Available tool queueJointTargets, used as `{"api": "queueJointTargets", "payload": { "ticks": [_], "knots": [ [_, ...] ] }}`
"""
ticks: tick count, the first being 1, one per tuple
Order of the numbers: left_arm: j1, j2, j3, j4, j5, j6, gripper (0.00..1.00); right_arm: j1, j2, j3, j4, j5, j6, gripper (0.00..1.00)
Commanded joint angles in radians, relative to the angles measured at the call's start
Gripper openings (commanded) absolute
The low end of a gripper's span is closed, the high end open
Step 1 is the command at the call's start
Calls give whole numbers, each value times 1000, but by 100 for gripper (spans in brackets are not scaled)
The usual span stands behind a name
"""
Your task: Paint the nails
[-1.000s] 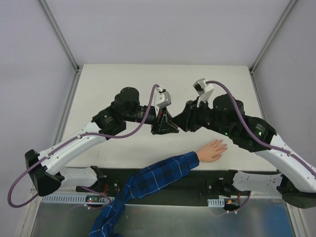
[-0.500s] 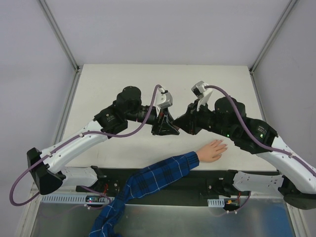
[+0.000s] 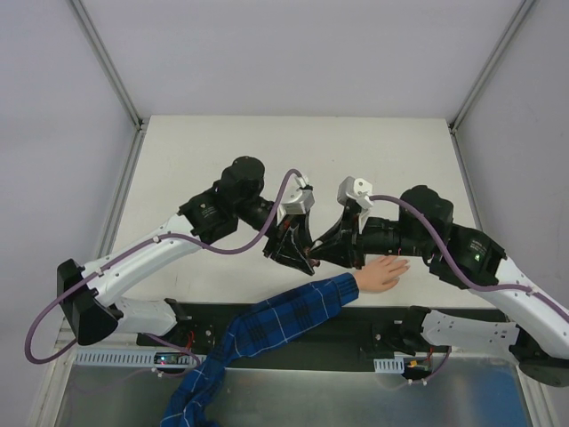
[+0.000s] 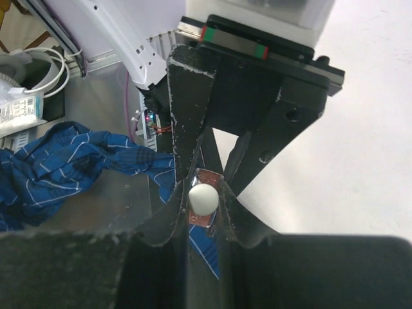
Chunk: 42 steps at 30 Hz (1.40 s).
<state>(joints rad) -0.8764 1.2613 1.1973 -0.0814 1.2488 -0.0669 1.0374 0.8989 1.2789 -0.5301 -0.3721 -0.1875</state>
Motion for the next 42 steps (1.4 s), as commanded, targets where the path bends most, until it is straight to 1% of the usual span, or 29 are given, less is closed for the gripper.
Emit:
{"api": "queueJointTargets", "payload": {
  "ticks": [1,3,4,5,6,7,8,9,10,11,12,13,15,16,18,19,20,21,22,23,27,33,37,40,41,42],
  "knots": [
    [2,16,39,3,130,1,0,-8,-31,28,28,-80,-38,1],
    [2,20,44,3,124,-2,0,-10,-23,55,-2,-59,-32,0],
    [2,18,48,2,97,-1,0,-8,-8,71,-43,-41,-29,2],
    [2,12,50,3,65,2,0,-10,-2,98,-60,-21,-11,34],
    [2,9,50,3,32,6,0,-8,6,112,-77,10,8,51],
    [1,-3,51,3,-4,10,0,-8,18,126,-117,101,25,62],
    [1,-13,48,2,-117,16,0,-8,26,173,-142,164,83,74],
    [2,-20,45,3,-170,36,0,-8,34,203,-175,236,115,77],
    [1,-42,35,3,-248,42,0,-8,44,242,-247,357,150,80],
    [1,-51,30,3,-376,45,0,-10,61,275,-280,411,175,84],
    [-1,-56,28,3,-421,53,0,-10,67,324,-306,448,230,84],
    [-1,-65,18,5,-461,58,0,-8,70,333,-326,513,258,84],
    [-6,-72,-2,38,-576,58,0,-10,61,303,-306,550,343,84],
    [-9,-76,-8,43,-604,58,0,-8,58,287,-271,580,365,84],
    [-9,-74,-10,63,-661,53,0,-7,64,255,-236,607,402,79],
    [-9,-76,-13,71,-669,49,0,-7,72,251,-231,627,408,74],
    [-10,-79,-15,78,-673,38,0,-7,90,250,-223,628,407,65],
    [-10,-83,-22,104,-687,33,0,-1,98,252,-206,630,404,61],
    [-10,-85,-25,114,-690,29,0,3,109,252,-200,637,401,58],
    [-10,-85,-27,118,-693,24,0,6,115,250,-185,636,398,58],
    [-9,-86,-33,129,-701,18,0,13,153,250,-142,645,392,57],
    [-10,-103,-48,140,-701,4,0,13,189,234,-120,656,418,56],
    [-10,-117,-64,158,-698,-13,0,15,202,212,-97,647,427,52],
    [-10,-120,-65,160,-654,-19,0,13,207,214,-97,642,419,50],
    [-10,-125,-65,161,-632,-17,0,13,204,215,-105,641,413,48],
    [-9,-126,-65,161,-617,-17,0,15,201,218,-114,639,407,43]
  ]
}}
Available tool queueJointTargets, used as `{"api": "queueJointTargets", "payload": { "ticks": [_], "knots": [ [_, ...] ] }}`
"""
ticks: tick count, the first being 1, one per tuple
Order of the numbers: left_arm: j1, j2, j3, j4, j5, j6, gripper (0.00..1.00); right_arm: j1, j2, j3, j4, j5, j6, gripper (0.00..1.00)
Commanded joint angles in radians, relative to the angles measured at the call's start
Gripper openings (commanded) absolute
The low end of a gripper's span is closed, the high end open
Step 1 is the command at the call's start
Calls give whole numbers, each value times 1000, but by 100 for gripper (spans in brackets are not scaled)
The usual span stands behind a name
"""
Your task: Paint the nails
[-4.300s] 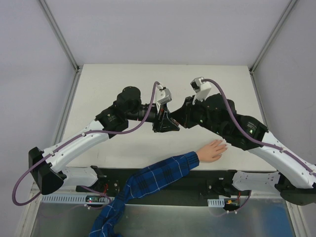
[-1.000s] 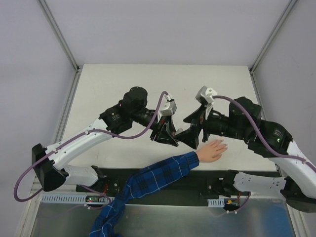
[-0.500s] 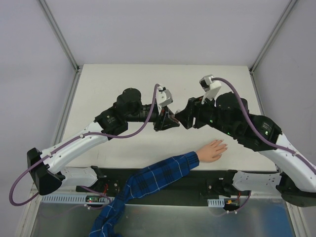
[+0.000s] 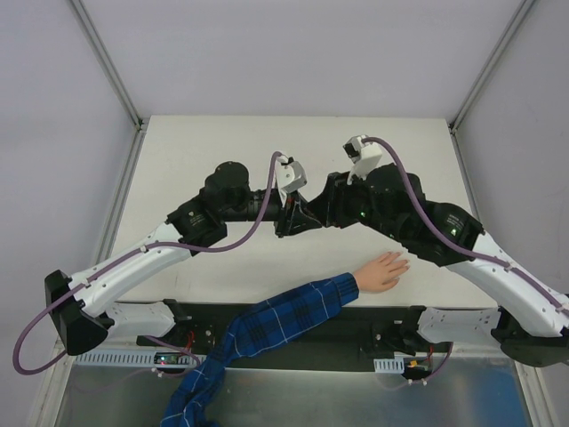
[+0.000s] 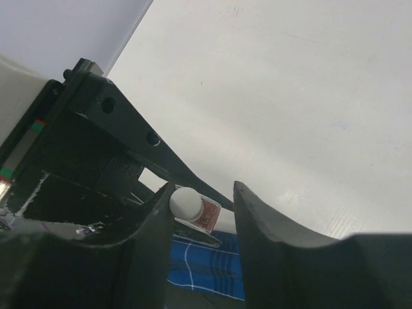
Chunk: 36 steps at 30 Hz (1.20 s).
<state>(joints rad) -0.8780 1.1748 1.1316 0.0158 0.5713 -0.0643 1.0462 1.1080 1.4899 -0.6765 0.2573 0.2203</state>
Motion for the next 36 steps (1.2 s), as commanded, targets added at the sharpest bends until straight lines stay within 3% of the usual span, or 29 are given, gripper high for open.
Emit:
{"api": "queueJointTargets", "payload": {
  "ticks": [1,2,3,4,5,7,8,9,11,14,15,17,18,21,22,26,30,36],
  "knots": [
    [-9,-41,0,64,77,-17,0,5,-14,4,25,10,-4,37],
    [-9,-47,-1,67,131,-17,0,6,-25,3,19,7,-9,30],
    [-9,-49,-1,72,163,-20,0,5,-31,-6,18,-16,-36,2],
    [-9,-49,0,76,205,-23,0,6,-37,-8,22,-44,-64,0],
    [-7,-44,10,76,267,-26,0,5,-45,-8,37,-167,-117,1],
    [2,-26,34,76,553,-55,0,5,-46,21,22,-394,-319,0],
    [2,5,66,76,658,-71,0,5,-57,21,-12,-664,-387,0],
    [1,20,80,78,834,-101,0,6,-68,14,-20,-752,-438,0],
    [-6,25,91,79,875,-109,0,3,-94,-29,20,-713,-467,0],
    [-1,-18,56,82,727,-66,0,3,-119,-57,84,-632,-398,1],
    [-1,-24,51,79,701,-55,0,5,-132,-63,97,-613,-382,8],
    [1,-36,40,79,612,-49,0,5,-145,-72,120,-519,-320,28],
    [1,-41,37,79,573,-48,0,5,-151,-72,120,-486,-300,51],
    [1,-52,10,78,330,-42,1,6,-184,-86,130,-354,-225,77],
    [-1,-50,11,52,267,-40,0,6,-198,-86,123,-322,-225,80],
    [-1,-20,17,24,58,-37,0,5,-198,-50,55,-65,-101,85],
    [-1,-14,17,24,-11,-51,0,9,-157,-19,45,-17,-24,85],
    [-1,-1,30,26,-76,-98,0,14,-83,32,-5,154,57,69]
  ]
}}
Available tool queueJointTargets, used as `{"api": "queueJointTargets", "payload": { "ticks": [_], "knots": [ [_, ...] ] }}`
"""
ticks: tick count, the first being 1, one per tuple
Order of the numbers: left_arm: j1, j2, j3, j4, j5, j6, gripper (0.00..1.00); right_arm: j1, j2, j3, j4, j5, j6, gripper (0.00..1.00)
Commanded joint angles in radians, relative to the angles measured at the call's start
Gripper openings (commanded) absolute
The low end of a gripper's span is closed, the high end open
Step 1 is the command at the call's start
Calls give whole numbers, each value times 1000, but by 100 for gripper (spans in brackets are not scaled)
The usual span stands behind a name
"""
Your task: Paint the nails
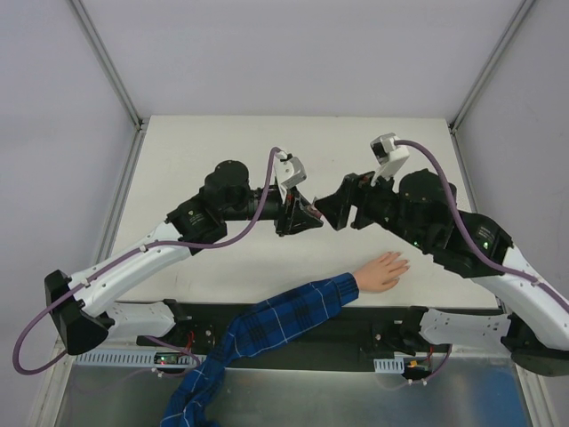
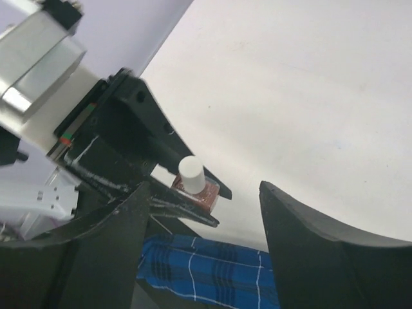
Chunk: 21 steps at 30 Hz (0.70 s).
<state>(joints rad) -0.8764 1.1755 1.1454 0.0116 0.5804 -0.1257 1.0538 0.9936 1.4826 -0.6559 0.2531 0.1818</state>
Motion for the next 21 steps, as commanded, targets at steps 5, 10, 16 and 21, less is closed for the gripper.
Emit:
{"api": "queueJointTargets", "payload": {
  "ticks": [5,10,16,21],
  "knots": [
    [-6,-2,19,30,-91,-42,0,11,74,47,6,160,117,55],
    [-7,7,19,30,-96,-37,0,11,120,35,38,130,117,54],
    [-7,21,66,-7,187,33,0,-11,116,13,35,-4,-28,1],
    [-9,64,122,-67,948,17,0,-66,25,-100,67,-759,-356,0]
  ]
}}
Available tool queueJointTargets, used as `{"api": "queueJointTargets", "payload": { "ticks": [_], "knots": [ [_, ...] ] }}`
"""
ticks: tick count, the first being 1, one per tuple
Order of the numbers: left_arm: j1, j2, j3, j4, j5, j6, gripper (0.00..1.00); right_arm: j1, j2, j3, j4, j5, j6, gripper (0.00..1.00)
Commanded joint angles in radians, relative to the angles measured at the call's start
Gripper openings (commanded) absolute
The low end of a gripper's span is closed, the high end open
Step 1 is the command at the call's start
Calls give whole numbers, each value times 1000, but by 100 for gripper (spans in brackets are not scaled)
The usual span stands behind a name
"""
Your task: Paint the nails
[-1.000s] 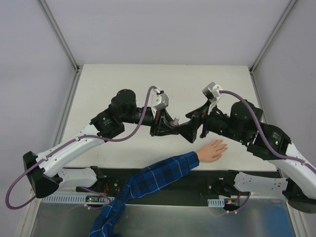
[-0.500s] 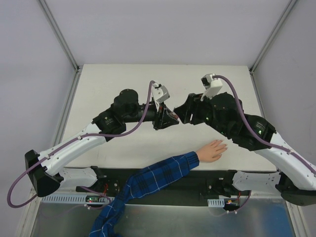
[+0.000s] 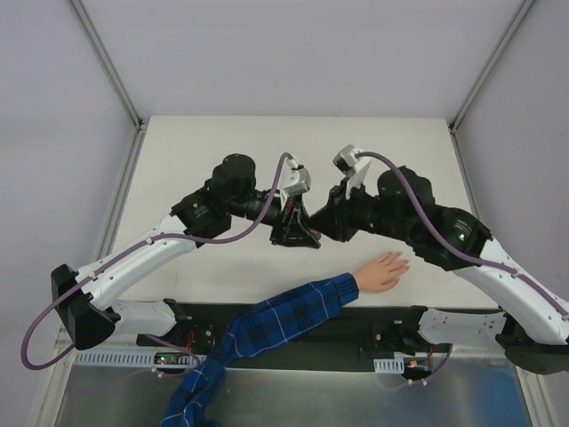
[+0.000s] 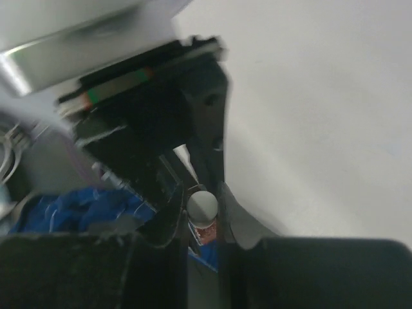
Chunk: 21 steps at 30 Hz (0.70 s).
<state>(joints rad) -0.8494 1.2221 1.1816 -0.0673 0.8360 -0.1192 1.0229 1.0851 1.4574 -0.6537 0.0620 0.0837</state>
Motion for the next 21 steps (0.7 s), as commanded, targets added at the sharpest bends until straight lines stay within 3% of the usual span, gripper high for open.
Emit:
{"api": "queueJointTargets", "payload": {
  "ticks": [1,7,9,10,18,21],
  "knots": [
    [-37,13,87,11,660,4,0,-37,-65,-83,86,-589,-236,0],
    [-25,10,78,14,432,0,0,-37,-102,-149,178,-524,-164,1],
    [-25,4,70,14,327,4,0,-37,-97,-92,119,-427,-136,26],
    [-25,-1,66,14,260,10,0,-37,-87,-68,96,-401,-121,31],
    [-22,-30,59,14,86,32,0,-35,-37,72,-26,-277,-33,36],
    [-20,-39,55,15,92,38,0,-35,-47,67,-31,-238,-27,52]
  ]
}}
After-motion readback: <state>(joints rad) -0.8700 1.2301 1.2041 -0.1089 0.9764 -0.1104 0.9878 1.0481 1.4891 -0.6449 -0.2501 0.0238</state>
